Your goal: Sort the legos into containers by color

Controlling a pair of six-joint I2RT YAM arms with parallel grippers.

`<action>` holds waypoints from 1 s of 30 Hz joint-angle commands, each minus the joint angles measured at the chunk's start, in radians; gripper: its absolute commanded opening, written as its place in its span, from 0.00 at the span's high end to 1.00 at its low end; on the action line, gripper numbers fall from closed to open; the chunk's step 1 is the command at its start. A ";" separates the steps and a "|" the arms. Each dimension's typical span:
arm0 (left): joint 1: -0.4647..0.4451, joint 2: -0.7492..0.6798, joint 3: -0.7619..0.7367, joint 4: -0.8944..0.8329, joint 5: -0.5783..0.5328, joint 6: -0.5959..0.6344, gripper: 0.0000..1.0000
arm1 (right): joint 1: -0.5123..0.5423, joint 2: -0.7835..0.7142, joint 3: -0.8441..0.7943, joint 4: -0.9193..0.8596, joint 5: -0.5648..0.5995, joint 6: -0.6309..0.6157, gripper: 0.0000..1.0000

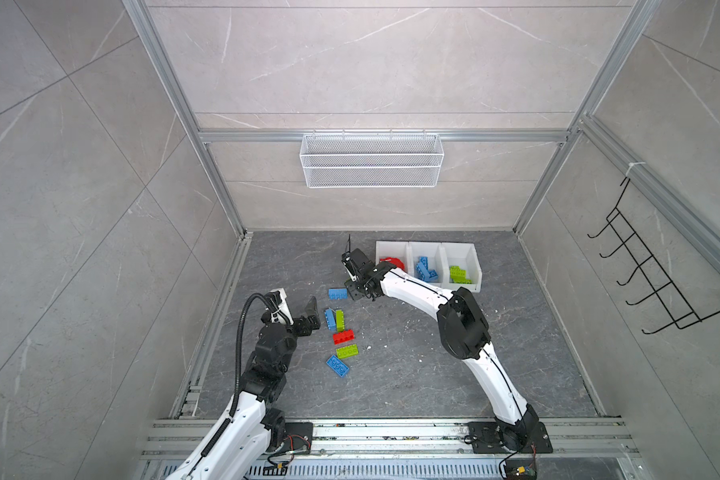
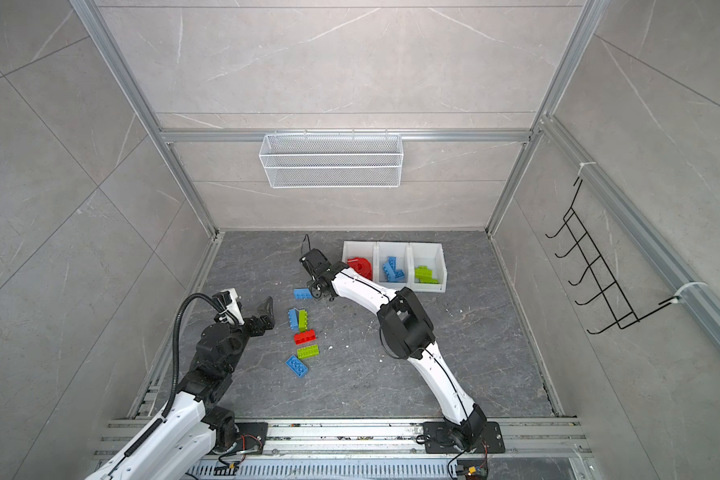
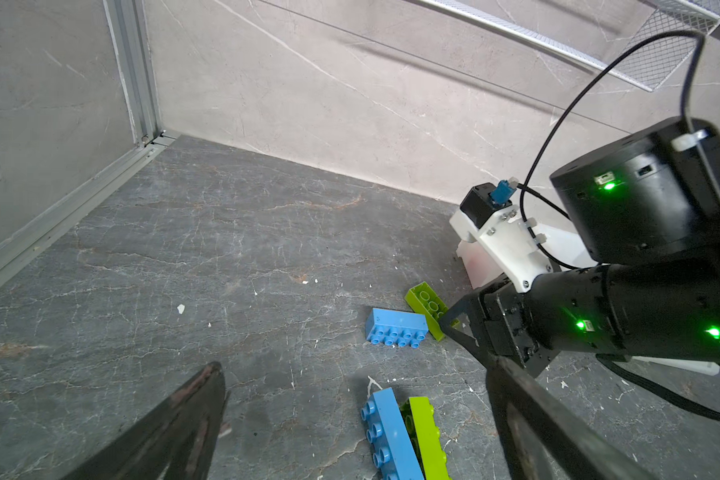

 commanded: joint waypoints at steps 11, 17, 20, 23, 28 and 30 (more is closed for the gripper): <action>0.007 0.019 -0.012 0.049 -0.015 0.018 0.00 | -0.023 0.163 0.170 -0.064 -0.115 0.013 0.43; 0.007 0.055 0.003 0.059 0.028 0.015 0.00 | -0.037 0.142 0.102 -0.013 -0.149 0.015 0.51; 0.007 0.062 0.006 0.059 0.035 0.010 0.00 | -0.035 0.072 0.035 0.030 -0.135 0.011 0.58; 0.006 0.056 0.008 0.058 0.049 0.008 0.00 | -0.036 -0.014 -0.056 0.082 -0.134 0.006 0.66; 0.006 0.055 0.011 0.049 0.046 0.009 0.00 | -0.054 -0.230 -0.262 0.196 -0.163 0.007 0.73; 0.006 0.063 0.016 0.045 0.054 0.009 0.00 | -0.078 -0.340 -0.362 0.254 -0.204 0.018 0.75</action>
